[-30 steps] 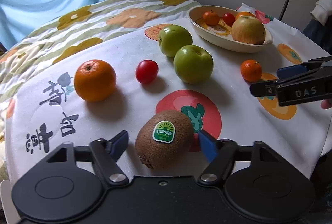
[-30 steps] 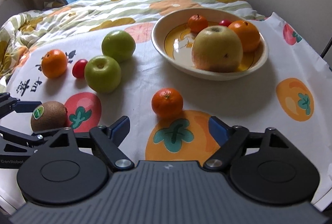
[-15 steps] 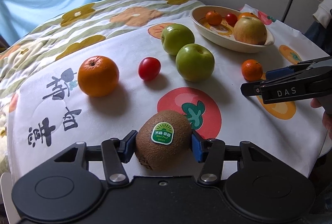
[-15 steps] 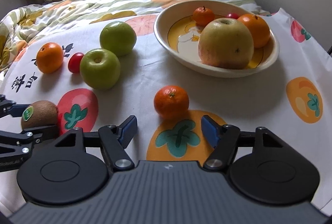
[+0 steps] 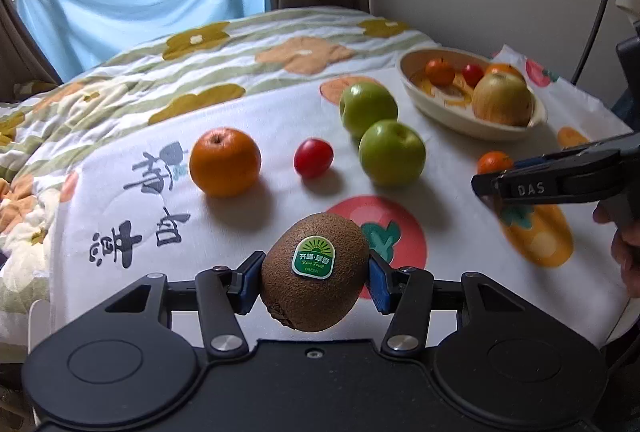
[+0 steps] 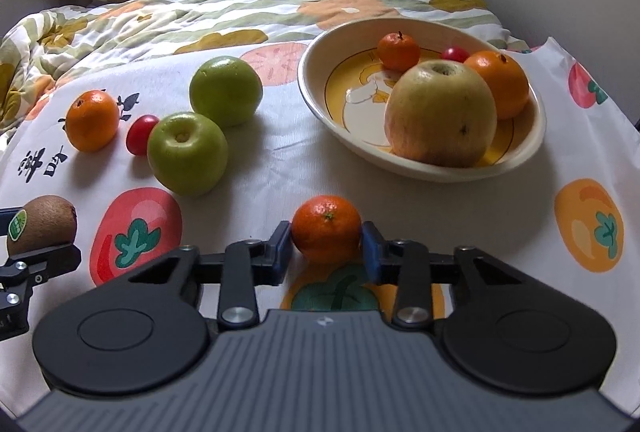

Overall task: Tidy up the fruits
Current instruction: 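Grasp the kiwi with the left tool while the right tool grasps a mandarin, then carry the kiwi and mandarin over the bowl and release both inside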

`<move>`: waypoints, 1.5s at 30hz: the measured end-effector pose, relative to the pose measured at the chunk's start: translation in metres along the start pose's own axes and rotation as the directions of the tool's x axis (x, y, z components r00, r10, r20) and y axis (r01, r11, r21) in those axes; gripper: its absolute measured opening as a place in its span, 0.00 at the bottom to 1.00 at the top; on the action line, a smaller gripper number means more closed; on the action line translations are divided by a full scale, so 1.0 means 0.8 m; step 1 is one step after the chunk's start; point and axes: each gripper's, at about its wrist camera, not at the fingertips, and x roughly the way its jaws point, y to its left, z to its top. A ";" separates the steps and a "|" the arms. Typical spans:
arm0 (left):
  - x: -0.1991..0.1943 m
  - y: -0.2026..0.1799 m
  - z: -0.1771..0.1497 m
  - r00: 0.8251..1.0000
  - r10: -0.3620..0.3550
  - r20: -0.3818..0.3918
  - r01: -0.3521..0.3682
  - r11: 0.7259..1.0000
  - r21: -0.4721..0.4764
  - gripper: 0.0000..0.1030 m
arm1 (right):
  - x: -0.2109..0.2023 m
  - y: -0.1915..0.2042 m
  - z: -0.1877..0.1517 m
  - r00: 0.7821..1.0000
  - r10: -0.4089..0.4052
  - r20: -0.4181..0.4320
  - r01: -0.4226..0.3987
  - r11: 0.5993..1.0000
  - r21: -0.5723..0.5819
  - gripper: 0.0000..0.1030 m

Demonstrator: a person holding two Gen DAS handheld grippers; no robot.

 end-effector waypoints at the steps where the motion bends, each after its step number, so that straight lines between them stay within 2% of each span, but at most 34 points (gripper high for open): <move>1: -0.003 -0.003 0.001 1.000 0.004 0.006 -0.004 1.000 -0.003 0.55 | -0.002 -0.001 0.000 1.000 0.007 0.004 -0.007 1.000 0.000 0.50; 13: -0.051 -0.042 0.033 0.996 0.054 0.069 -0.049 0.996 -0.074 0.55 | -0.048 -0.030 0.018 0.997 0.070 0.041 -0.068 0.997 -0.042 0.50; 20: -0.076 -0.084 0.062 0.995 0.068 0.077 -0.058 0.990 -0.130 0.55 | -0.079 -0.073 0.036 0.992 0.119 0.036 -0.117 0.991 -0.062 0.50; 28: -0.090 -0.142 0.097 0.990 0.101 0.100 -0.082 0.980 -0.180 0.55 | -0.111 -0.133 0.059 0.986 0.163 0.048 -0.155 0.978 -0.138 0.50; 38: -0.069 -0.183 0.153 0.984 0.139 0.115 -0.108 0.965 -0.240 0.55 | -0.119 -0.194 0.103 0.978 0.198 0.071 -0.179 0.961 -0.212 0.50; 45: -0.026 -0.186 0.191 0.984 0.138 0.109 -0.110 0.968 -0.224 0.55 | -0.093 -0.212 0.136 0.975 0.212 0.073 -0.193 0.959 -0.206 0.50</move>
